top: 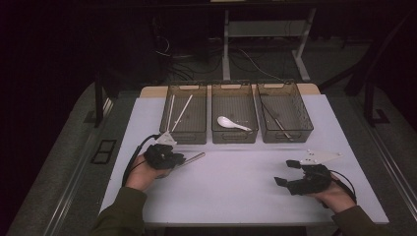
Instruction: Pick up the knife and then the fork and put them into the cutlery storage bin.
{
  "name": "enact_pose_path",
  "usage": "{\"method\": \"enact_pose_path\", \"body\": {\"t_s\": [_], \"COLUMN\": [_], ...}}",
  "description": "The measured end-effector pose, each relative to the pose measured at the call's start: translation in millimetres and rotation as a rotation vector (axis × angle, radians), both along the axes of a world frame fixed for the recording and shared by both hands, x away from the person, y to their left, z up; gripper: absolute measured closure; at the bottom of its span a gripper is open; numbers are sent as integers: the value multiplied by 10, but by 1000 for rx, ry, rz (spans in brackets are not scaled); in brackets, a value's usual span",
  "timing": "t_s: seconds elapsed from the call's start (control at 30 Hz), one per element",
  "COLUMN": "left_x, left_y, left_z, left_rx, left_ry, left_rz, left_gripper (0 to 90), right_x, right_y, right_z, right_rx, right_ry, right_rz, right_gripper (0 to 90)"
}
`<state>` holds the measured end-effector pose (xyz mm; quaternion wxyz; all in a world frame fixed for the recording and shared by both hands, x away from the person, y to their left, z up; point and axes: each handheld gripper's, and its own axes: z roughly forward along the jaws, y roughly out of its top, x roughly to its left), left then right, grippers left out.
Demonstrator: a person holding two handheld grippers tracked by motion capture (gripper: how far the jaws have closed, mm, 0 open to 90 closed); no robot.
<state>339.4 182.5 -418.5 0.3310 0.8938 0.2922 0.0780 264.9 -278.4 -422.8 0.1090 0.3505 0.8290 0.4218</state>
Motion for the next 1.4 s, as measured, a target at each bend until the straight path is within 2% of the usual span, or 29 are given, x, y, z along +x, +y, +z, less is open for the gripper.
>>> {"method": "enact_pose_path", "body": {"t_s": [0.1, 0.3, 0.43, 0.63, 0.67, 0.77, 0.83, 0.93, 0.97, 1.03, 1.1, 1.2, 1.23, 1.4], "left_x": [-18, -1, -14, -11, -10, -24, -40, -65, -85, -90, -106, -103, -122, -167], "left_y": [67, 40, 46, 38, 35, -4, -39, -91, -108, -150, -188, -221, -242, -327], "left_z": [-53, -146, -149, -142, -142, -134, -108, -44, -31, -1, -4, 3, 14, 87], "left_rx": [22, 76, 85, 91, 88, 69, 61, 20, 8, -3, -2, -1, -21, -61], "left_ry": [14, 35, 21, 16, 17, 31, 26, 23, 31, 18, 27, 14, 19, 9], "left_rz": [-7, -44, -57, -86, -89, -113, -131, -155, -148, -174, -176, -203, -192, -223], "left_gripper": [760, 764, 828, 846, 846, 847, 847, 848, 848, 848, 849, 849, 849, 849], "right_x": [-1, -1, 0, 20, 31, 46, 45, 51, 57, 71, 90, 134, 144, 213], "right_y": [6, 1, -4, -5, -8, 2, 26, 65, 83, 107, 145, 187, 201, 312], "right_z": [-4, 0, -2, 3, 18, 47, 64, 89, 105, 124, 140, 142, 146, 217], "right_rx": [-2, 1, -1, -8, -1, 5, -6, -22, -26, -36, -41, -45, -46, -34], "right_ry": [-1, -1, 1, 12, 26, 33, 37, 47, 56, 57, 48, 42, 40, 29], "right_rz": [5, 3, 7, 11, 26, 51, 70, 103, 118, 137, 161, 175, 180, 234], "right_gripper": [212, 213, 213, 198, 196, 179, 169, 163, 163, 166, 183, 212, 220, 298]}}
